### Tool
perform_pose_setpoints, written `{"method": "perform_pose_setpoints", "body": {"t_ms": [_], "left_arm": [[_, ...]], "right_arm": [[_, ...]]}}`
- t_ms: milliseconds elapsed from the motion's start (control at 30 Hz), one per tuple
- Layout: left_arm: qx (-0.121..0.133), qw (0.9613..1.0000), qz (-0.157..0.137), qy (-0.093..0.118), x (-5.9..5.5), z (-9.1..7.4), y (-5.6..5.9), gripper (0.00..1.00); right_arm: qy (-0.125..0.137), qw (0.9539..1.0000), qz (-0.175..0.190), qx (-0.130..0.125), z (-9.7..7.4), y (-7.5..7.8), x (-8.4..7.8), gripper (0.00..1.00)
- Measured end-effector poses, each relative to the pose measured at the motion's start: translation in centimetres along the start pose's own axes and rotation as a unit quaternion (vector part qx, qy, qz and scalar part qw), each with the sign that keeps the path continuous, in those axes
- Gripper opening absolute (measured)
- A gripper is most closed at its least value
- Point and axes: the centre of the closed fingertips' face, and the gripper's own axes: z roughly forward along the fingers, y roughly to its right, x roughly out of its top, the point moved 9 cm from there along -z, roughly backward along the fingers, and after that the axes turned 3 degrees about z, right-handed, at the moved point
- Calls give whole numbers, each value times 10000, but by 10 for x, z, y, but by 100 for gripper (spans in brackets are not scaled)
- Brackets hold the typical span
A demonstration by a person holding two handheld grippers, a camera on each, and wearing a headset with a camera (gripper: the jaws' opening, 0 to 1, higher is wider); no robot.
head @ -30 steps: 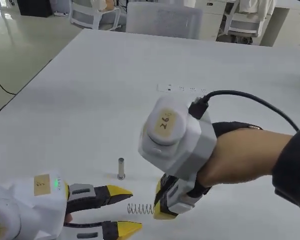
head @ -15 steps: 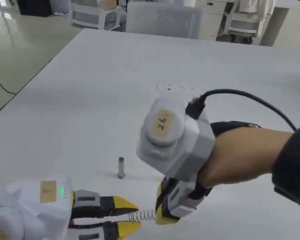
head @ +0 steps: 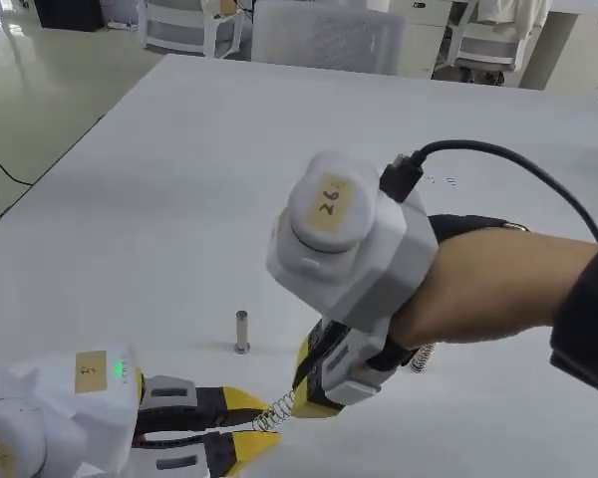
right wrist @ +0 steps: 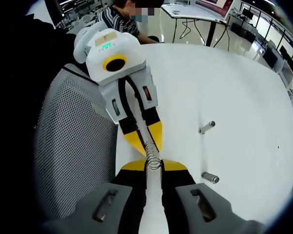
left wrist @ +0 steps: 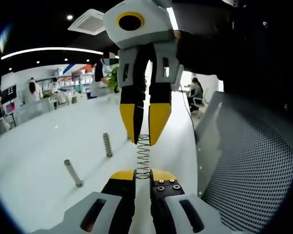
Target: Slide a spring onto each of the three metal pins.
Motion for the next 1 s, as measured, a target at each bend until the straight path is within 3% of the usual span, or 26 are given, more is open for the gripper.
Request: {"method": "perform_pose_setpoints", "body": {"t_ms": [467,1000], "left_arm": [[88,9997,-136,165,5,1,-2,2],[124,9997,-58,184,7,2,-3,2]], "right_arm": [[426,9989,-143,-144,-5,-3,17,8],[295,9992,-257,-58,4,-2,15,9]]}}
